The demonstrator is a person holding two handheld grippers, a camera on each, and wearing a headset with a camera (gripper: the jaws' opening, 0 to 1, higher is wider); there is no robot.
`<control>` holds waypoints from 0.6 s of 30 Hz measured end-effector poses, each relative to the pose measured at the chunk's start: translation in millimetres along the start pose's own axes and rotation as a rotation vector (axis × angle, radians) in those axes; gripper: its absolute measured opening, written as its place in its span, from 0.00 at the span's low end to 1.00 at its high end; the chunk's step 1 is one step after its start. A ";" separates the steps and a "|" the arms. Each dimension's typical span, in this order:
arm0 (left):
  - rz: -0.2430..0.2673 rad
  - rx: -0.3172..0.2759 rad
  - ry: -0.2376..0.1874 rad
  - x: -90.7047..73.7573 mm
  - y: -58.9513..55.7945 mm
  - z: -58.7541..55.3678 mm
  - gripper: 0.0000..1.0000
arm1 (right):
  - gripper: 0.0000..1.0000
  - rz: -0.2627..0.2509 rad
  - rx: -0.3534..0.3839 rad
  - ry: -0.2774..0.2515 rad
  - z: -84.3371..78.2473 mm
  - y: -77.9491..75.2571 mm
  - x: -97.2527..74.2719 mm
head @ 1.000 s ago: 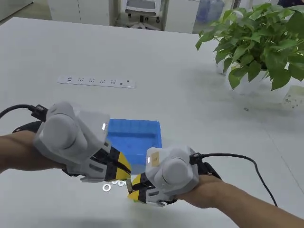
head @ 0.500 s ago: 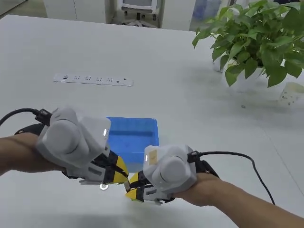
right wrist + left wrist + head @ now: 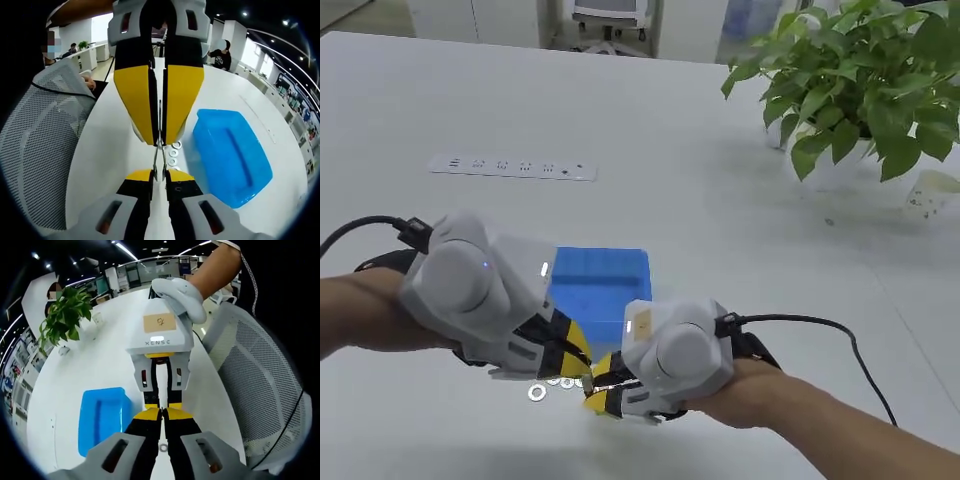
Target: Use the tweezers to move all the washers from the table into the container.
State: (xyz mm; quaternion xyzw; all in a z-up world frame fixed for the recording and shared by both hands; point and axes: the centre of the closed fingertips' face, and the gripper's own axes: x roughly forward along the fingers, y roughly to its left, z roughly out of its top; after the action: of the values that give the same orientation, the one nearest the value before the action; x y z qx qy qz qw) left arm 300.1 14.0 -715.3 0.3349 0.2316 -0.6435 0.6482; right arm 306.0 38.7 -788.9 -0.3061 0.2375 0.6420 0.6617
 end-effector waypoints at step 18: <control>-0.008 -0.001 -0.003 7.4 14.2 6.0 0.06 | 0.12 -0.027 0.011 0.002 -8.4 -13.1 -2.8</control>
State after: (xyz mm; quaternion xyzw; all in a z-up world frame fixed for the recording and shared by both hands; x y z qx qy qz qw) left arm 313.9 3.9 -714.8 0.3329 0.2322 -0.6463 0.6461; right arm 319.6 30.9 -791.5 -0.3064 0.2374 0.6313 0.6717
